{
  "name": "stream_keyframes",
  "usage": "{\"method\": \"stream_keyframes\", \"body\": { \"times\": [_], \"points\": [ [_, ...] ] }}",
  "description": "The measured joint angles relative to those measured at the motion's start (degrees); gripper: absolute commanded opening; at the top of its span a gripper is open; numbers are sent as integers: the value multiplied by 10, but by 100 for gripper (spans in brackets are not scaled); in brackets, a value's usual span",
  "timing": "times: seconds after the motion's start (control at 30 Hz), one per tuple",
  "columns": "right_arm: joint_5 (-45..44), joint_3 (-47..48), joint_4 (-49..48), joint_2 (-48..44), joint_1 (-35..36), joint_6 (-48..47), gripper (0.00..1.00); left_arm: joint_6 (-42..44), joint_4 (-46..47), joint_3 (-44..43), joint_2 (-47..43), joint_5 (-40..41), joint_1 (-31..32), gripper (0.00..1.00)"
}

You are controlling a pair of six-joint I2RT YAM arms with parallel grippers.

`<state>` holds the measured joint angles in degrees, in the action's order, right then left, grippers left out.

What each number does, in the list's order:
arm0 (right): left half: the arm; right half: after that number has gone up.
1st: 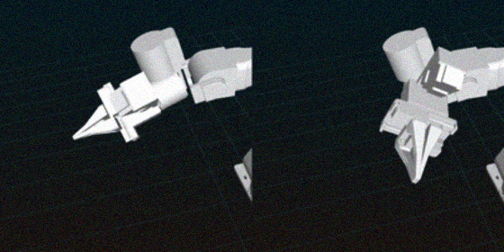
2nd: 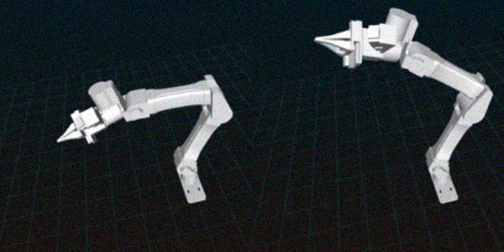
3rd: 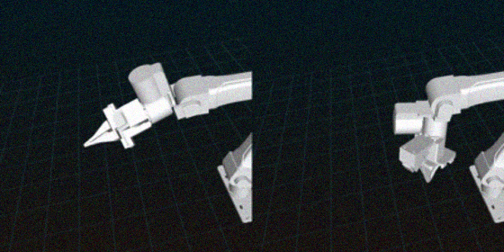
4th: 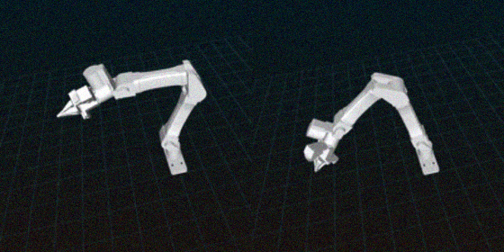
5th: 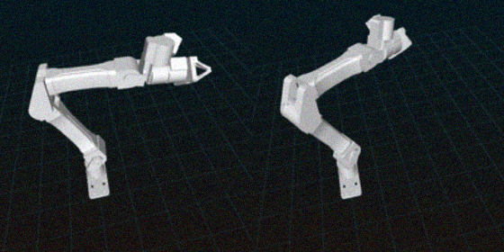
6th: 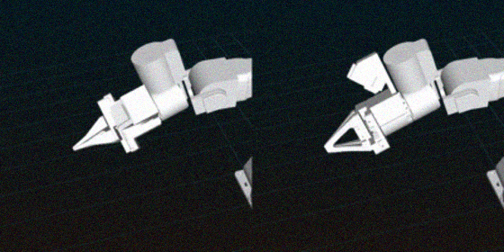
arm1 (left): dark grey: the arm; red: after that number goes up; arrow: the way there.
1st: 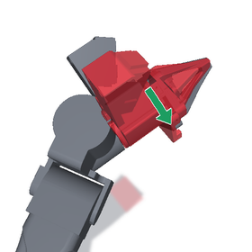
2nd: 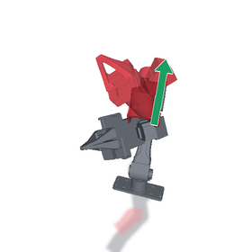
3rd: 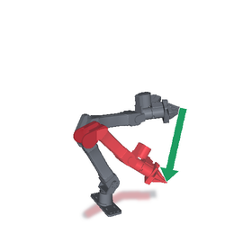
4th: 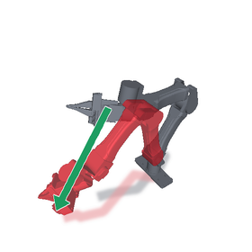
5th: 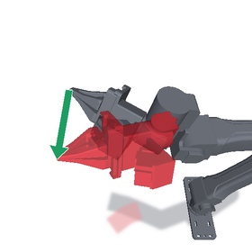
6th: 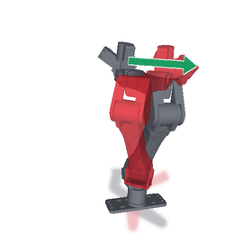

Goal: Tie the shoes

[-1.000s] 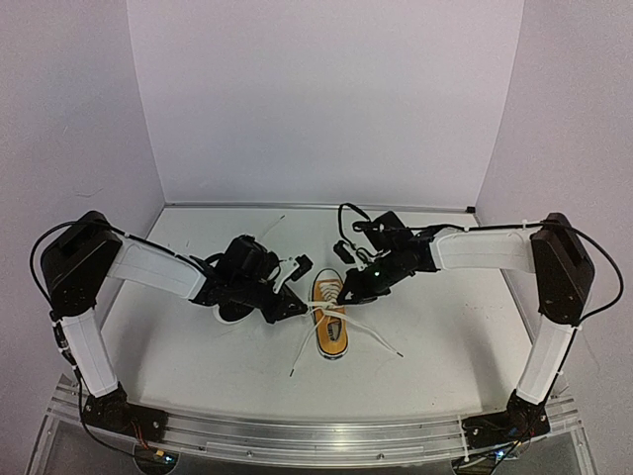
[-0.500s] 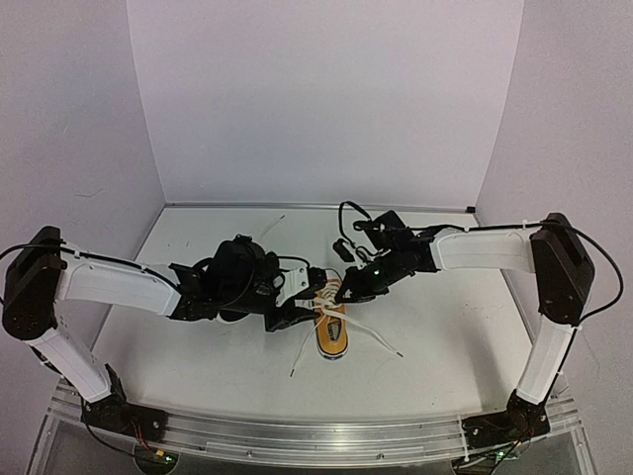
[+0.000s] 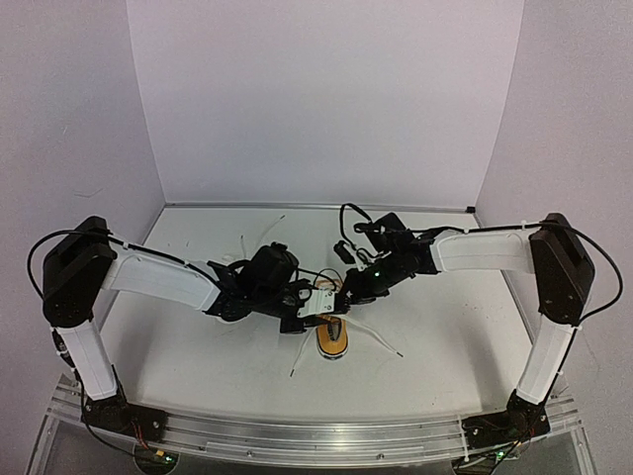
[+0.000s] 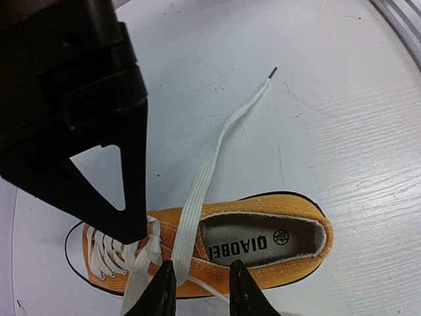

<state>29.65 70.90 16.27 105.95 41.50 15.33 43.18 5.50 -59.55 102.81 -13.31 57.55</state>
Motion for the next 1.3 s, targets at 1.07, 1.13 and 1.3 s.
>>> {"method": "stream_keyframes", "body": {
  "times": [1.07,1.13,1.3],
  "points": [
    [6,-1,-4,0,-1,2,0,18,-4,-30,44,70,3,0],
    [6,-1,-4,0,-1,2,0,17,1,-30,44,70,3,0],
    [6,-2,-4,0,-1,2,0,11,21,-19,34,72,3,0]
  ]
}}
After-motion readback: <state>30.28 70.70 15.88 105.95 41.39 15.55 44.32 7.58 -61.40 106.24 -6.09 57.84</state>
